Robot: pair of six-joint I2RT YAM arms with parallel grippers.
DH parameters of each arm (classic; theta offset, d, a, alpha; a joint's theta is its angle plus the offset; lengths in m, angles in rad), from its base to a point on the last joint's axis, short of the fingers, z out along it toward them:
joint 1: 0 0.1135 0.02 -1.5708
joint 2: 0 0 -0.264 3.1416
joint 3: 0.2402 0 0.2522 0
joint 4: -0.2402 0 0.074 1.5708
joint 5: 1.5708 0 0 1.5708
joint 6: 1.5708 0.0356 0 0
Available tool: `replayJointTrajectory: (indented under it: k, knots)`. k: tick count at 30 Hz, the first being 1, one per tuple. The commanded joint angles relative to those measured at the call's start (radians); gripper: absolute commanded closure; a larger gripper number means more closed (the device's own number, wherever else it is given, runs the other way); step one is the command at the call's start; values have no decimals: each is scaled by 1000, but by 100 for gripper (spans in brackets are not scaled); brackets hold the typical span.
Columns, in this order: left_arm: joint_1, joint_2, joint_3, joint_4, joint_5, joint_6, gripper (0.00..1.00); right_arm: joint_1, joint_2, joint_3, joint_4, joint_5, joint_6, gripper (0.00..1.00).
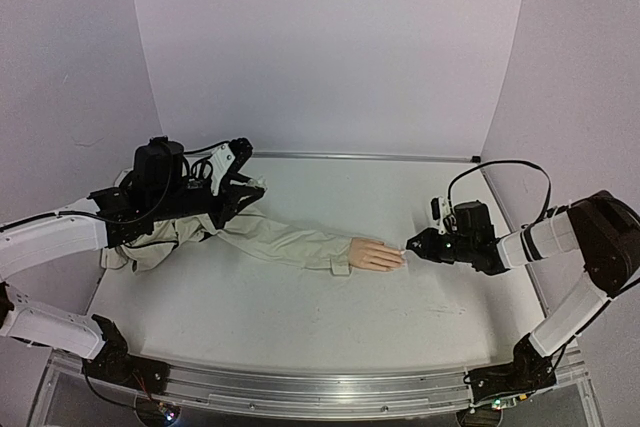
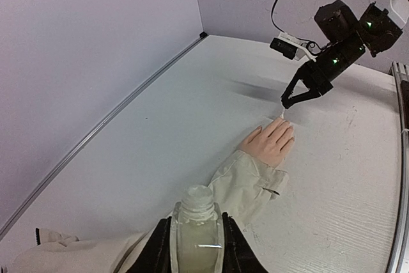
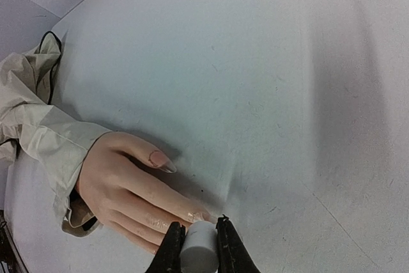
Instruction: Paint the nails
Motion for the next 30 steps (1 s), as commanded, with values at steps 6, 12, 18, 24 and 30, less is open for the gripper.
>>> replayJointTrajectory:
  k: [6,12,18,24,30]
  knots:
    - [5,-6,41,69,13,-9,100,-1,1,24,24,6,11,100]
    - [6,-8,41,69,12,-9,100,-1,3,23,16,21,18,100]
    - [6,-9,41,70,13,-9,100,-2,2,23,7,28,20,100]
    - [6,-11,41,70,13,-9,100,-2,4,22,-3,27,17,100]
    - [6,-11,41,70,14,-9,100,-1,-3,17,-15,35,17,100]
